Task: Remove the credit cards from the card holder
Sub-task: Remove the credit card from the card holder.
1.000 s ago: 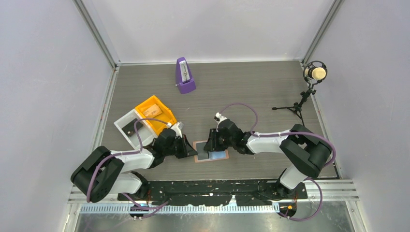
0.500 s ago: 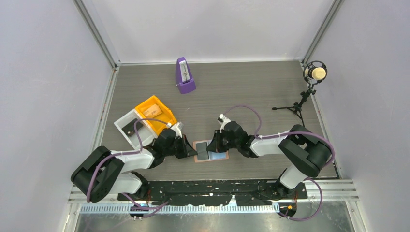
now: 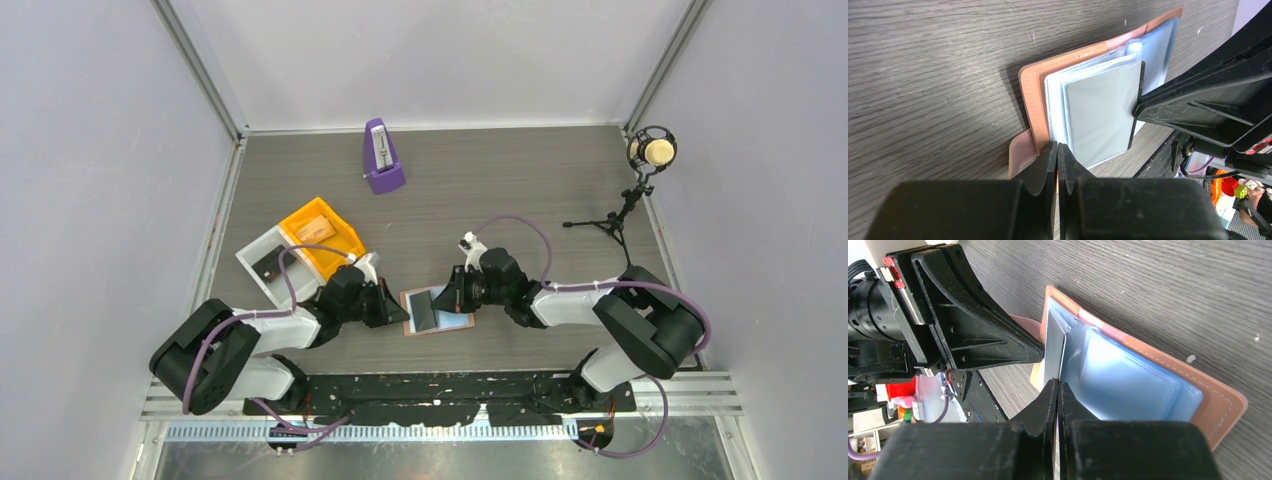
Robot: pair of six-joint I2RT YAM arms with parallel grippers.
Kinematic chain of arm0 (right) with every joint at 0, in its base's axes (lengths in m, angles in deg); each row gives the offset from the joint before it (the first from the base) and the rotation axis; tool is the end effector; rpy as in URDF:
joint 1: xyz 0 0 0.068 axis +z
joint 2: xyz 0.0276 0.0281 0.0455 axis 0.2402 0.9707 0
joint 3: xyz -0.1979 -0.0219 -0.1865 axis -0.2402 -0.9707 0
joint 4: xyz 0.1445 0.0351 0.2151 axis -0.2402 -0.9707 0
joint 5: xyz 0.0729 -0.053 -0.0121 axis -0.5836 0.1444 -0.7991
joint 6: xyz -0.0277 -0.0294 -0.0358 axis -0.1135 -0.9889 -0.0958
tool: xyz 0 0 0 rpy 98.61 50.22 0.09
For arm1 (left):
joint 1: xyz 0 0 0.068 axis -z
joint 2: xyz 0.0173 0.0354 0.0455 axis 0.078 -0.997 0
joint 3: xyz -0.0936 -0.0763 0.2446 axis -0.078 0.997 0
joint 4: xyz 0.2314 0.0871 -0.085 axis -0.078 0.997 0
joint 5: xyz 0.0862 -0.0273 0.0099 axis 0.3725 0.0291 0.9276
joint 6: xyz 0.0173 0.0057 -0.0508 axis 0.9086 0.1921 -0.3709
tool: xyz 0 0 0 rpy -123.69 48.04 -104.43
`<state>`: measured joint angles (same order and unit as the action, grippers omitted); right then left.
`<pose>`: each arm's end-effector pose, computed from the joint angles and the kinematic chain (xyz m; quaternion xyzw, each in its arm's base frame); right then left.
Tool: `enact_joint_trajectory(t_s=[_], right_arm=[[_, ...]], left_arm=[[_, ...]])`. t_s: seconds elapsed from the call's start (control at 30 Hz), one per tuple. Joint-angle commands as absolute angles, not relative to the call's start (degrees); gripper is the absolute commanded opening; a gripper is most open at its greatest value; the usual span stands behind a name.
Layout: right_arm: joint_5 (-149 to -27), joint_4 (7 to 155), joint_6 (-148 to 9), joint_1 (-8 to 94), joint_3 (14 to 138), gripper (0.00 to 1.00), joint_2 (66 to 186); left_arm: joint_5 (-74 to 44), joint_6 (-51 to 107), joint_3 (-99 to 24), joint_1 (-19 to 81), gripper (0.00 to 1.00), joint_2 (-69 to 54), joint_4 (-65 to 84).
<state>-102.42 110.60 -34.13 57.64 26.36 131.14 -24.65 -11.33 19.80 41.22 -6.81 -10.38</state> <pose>0.1850 0.1951 0.1392 -0.1055 0.8540 0.4478 0.2430 0.1615 -0.1341 0.1190 -0.0428 0.8902 -0.3990 0.2156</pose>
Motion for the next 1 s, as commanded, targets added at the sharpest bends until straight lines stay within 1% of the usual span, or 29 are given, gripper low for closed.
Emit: enact_joint_trajectory(t_s=[0.0,0.27,0.33,0.4,0.57,0.63,0.67,0.73,0.8,0.97], right_arm=[[-104.9,111.0,-35.8,56.6,26.3,0.05,128.4],[-105.5,109.7,-34.2,55.6,25.7,0.05,128.0],[-107.3,112.4,-31.8,55.5,25.3,0.07,129.2],[-109.4,119.0,-28.5,55.5,24.6,0.08,131.0],[-113.0,129.9,-21.0,55.0,22.9,0.08,136.0],[-113.7,133.1,-19.8,54.7,21.9,0.09,137.2],[-113.8,134.4,-19.8,54.6,21.6,0.08,137.4],[-112.7,134.3,-19.9,54.4,20.9,0.06,137.5],[-112.1,134.0,-20.1,53.8,20.2,0.05,137.5],[-112.0,133.5,-20.3,51.6,18.4,0.07,136.4]], left_arm=[[-22.1,-10.3,20.7,41.6,0.04,-9.2,-6.6],[-22.2,-10.6,20.7,41.6,0.03,-9.7,-6.7],[-22.1,-10.8,20.7,41.6,0.03,-9.6,-6.7],[-22.1,-10.9,20.6,41.6,0.03,-9.6,-6.7],[-22.1,-11.1,20.5,41.7,0.04,-9.8,-6.7],[-22.1,-11.0,20.5,41.8,0.03,-9.8,-6.7],[-22.2,-11.0,20.5,41.8,0.03,-9.8,-6.7],[-22.1,-11.0,20.5,41.8,0.03,-9.8,-6.6],[-22.0,-11.0,20.4,41.8,0.03,-9.9,-6.5],[-21.7,-11.1,20.2,41.8,0.03,-10.5,-6.2]])
